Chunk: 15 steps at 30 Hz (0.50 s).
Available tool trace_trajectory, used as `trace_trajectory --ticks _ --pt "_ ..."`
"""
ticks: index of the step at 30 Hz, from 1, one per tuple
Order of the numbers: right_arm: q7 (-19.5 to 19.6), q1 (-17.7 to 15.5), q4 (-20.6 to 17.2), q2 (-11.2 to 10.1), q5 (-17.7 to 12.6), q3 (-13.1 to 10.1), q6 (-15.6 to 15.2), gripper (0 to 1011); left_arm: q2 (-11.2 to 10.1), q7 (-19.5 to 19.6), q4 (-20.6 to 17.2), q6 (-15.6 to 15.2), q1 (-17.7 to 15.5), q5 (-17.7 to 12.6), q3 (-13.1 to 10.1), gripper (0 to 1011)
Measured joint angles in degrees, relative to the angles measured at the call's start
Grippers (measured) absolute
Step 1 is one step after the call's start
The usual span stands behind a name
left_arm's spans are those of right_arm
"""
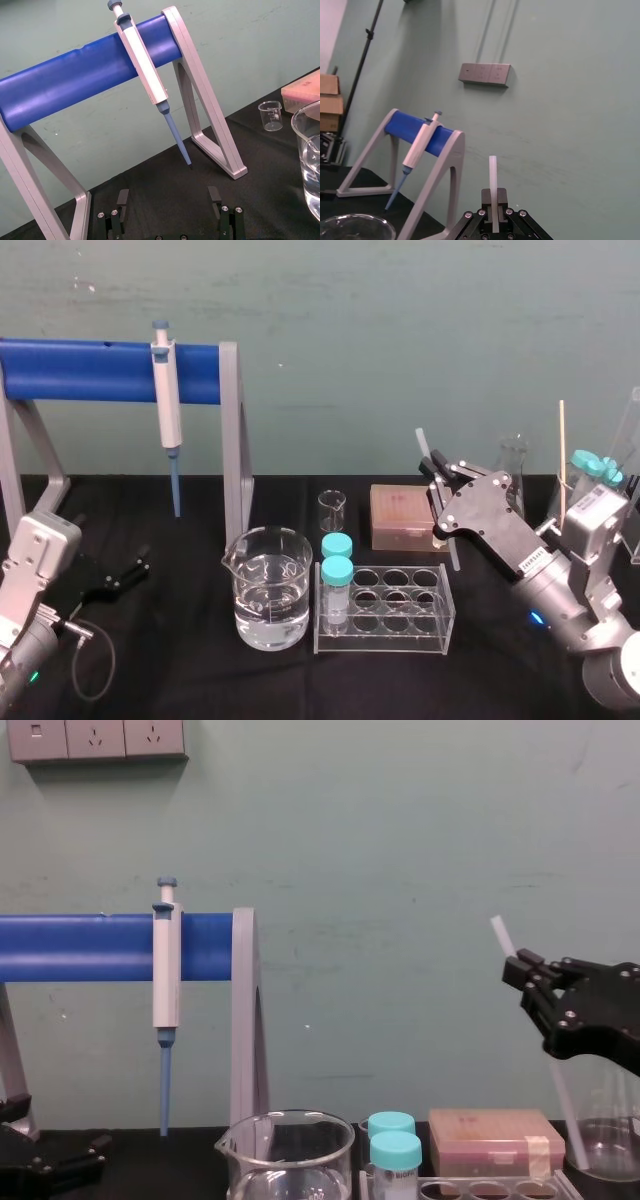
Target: Pick up the stirring rod with one hand, then place it down.
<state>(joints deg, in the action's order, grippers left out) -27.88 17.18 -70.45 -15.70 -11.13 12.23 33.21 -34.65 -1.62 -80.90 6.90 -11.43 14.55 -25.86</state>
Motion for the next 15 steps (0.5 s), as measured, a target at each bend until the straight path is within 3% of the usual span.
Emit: trace_trajectory --ticks 15 --pt "-3.8 3.4 4.2 0.8 -1.8 3.0 1.6 60 0.0 0.0 0.0 0.0 0.0 0.0 0.0 1000"
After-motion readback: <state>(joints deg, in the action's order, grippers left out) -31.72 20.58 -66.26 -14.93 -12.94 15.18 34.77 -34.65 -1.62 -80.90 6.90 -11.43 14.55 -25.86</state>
